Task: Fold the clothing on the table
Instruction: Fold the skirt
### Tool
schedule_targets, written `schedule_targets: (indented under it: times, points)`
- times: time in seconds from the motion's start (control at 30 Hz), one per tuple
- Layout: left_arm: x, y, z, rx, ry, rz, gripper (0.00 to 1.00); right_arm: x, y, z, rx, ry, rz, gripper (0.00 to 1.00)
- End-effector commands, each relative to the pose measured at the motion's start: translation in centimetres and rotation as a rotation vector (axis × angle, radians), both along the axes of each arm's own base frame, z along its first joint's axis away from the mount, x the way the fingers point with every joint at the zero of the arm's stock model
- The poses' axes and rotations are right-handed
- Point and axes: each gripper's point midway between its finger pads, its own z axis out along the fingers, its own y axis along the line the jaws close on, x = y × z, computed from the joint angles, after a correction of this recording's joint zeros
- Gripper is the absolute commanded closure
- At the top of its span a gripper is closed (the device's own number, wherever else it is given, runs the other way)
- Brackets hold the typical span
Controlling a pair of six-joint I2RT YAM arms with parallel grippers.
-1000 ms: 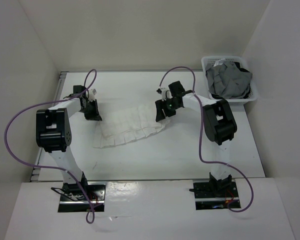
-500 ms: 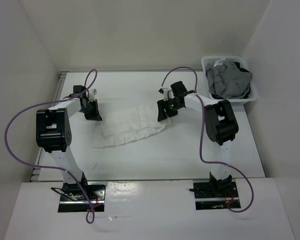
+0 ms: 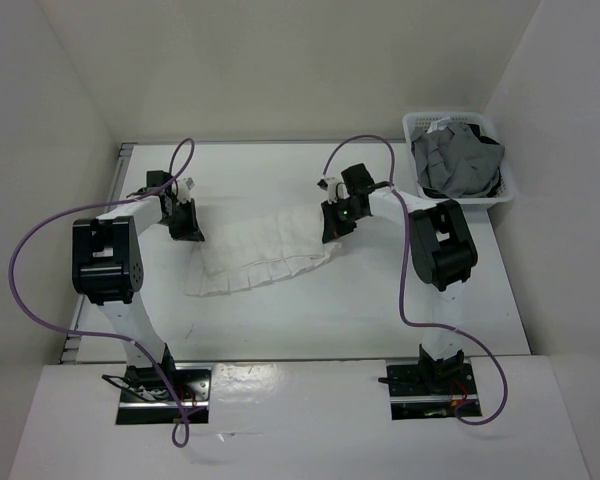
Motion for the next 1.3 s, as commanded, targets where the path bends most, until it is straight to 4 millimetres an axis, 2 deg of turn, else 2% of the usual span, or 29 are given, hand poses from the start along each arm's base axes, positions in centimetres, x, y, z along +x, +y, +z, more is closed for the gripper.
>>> schedule_targets:
  times: [0.0,0.17,0.2,0.23,0.27,0.4,0.43,0.47,0.5,0.53,0.57,0.6,0.63,0.67,0.73,0.77,0.97,1.0,1.03,1.07,1.27]
  points:
    - [-0.8,-0.2,-1.4,-0.014,0.043,-0.014,1.0,0.2,0.0,1.7,0.019,-0.022,0.006,1.0]
    - [-0.5,-0.4,-1.0,-0.021,0.033,-0.017,1.0,2.4,0.2,5.2,0.018,-0.12,-0.013,1.0]
    - [-0.5,-0.5,-1.0,-0.031,0.032,-0.021,1.0,2.5,0.1,5.4,0.012,-0.118,-0.025,1.0]
    - [-0.5,-0.5,-1.0,-0.031,0.032,-0.022,1.0,3.2,0.2,6.7,0.015,-0.153,-0.031,1.0]
    - [-0.5,-0.7,-0.9,-0.041,0.031,-0.026,1.0,3.4,0.0,6.9,0.005,-0.159,-0.038,1.0]
    - [0.3,-0.8,0.0,-0.05,0.009,-0.031,1.0,4.3,1.4,9.8,-0.046,-0.237,-0.039,1.0]
    - [0.3,-1.4,0.0,-0.049,0.009,-0.045,1.0,4.0,2.3,10.2,-0.069,-0.259,-0.02,1.0]
    - [0.2,-2.0,0.0,-0.049,0.009,-0.06,1.0,4.4,2.1,10.4,-0.126,-0.29,-0.044,1.0]
    - [0.6,-1.8,0.2,-0.039,0.001,-0.056,1.0,4.7,2.6,11.3,-0.153,-0.33,-0.04,1.0]
    - [0.5,-2.3,0.2,-0.039,0.001,-0.07,1.0,4.0,4.0,12.0,-0.169,-0.358,-0.019,1.0]
    - [0.5,-2.3,0.2,-0.039,0.001,-0.07,1.0,4.0,3.9,12.2,-0.22,-0.382,-0.025,1.0]
    - [0.5,-2.3,0.2,-0.039,0.001,-0.07,1.0,3.8,4.6,12.9,-0.226,-0.402,-0.018,1.0]
    - [0.5,-2.3,0.2,-0.039,0.001,-0.07,1.0,2.6,6.1,13.1,-0.231,-0.407,0.017,1.0]
    - [0.5,-2.3,0.2,-0.039,0.001,-0.07,1.0,2.3,6.9,13.5,-0.23,-0.42,0.028,1.0]
    - [0.5,-2.3,0.2,-0.039,0.001,-0.07,1.0,1.3,8.3,13.9,-0.234,-0.424,0.061,1.0]
    - [0.5,-2.3,0.2,-0.039,0.001,-0.07,1.0,0.6,10.1,13.6,-0.227,-0.427,0.097,1.0]
    - [0.4,-2.5,-0.1,-0.048,0.01,-0.073,1.0,-2.0,14.8,12.5,-0.212,-0.412,0.183,1.0]
    - [0.4,-2.5,-0.1,-0.048,0.01,-0.073,1.0,-2.3,15.4,13.0,-0.195,-0.42,0.194,1.0]
    - [0.4,-2.5,-0.1,-0.048,0.01,-0.073,1.0,-2.3,15.5,12.3,-0.204,-0.408,0.197,1.0]
    - [0.4,-2.5,-0.1,-0.048,0.01,-0.073,1.0,-2.7,16.2,12.8,-0.189,-0.416,0.202,1.0]
    - [0.3,-2.7,-0.4,-0.059,0.018,-0.077,1.0,-4.3,18.9,11.8,-0.175,-0.406,0.253,1.0]
